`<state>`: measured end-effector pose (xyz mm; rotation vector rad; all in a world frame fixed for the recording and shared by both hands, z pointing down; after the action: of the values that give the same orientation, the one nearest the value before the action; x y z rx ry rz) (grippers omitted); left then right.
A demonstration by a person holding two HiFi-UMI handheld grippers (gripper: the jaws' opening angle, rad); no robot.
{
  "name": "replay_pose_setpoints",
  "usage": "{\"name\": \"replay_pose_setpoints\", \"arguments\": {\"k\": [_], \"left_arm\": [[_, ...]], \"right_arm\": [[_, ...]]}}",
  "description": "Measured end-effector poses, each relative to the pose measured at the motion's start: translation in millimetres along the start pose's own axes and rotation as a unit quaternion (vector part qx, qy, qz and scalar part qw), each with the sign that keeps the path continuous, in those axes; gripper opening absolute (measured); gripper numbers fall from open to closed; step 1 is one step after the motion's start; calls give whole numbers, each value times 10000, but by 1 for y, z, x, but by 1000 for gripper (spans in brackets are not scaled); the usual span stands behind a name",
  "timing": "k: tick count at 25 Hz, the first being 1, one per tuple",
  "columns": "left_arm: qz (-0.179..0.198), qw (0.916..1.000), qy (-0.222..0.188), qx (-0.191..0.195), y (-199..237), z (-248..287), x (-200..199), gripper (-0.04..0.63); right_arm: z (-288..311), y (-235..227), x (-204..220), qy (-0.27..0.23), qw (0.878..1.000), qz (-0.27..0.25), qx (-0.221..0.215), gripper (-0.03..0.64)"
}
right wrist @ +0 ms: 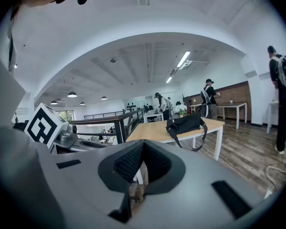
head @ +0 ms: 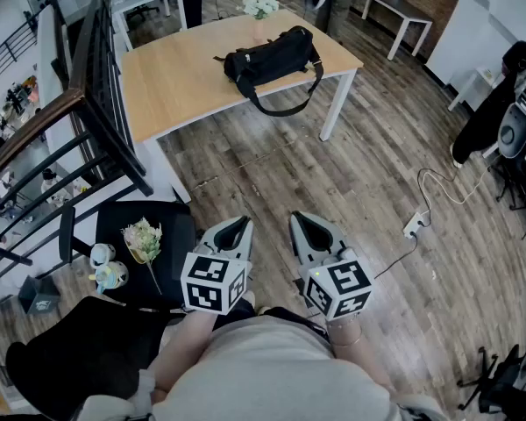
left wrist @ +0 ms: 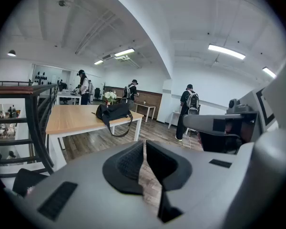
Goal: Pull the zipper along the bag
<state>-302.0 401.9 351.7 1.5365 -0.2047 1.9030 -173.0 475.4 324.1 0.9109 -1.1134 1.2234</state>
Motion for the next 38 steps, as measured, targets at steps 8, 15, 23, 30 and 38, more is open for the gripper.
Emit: {"name": "replay_pose_setpoints", "arguments": {"k": [8, 15, 23, 30, 38], "left_arm": [[-97, 9999, -45, 69, 3, 4, 0, 34], [-21, 9999, 74, 137, -2, 6, -3, 34], [-94, 9998, 49, 155, 6, 1, -1, 34], [-43, 9997, -7, 242, 9, 2, -8, 34], [41, 9996, -34, 278, 12, 2, -9, 35]], "right_arm": [[7, 7, 4, 78, 9998, -163, -41, 5], [5, 8, 7, 123, 9998, -138, -22, 5], [9, 16, 10, 173, 9998, -57, -24, 5], [13, 17, 8, 93, 9999, 120, -9, 5], [18, 15, 9, 62, 9996, 240, 107, 6]]}}
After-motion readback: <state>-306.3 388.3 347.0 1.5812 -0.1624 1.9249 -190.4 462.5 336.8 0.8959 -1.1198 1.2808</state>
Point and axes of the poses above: the fingertips, and each gripper's own axes: z forward along the fingers, y to its left, x out of its underside, the point moved 6 cm from there along -z, backward along the fingers, and after that the axes turned 4 degrees about -z, right-handed, at the moved point
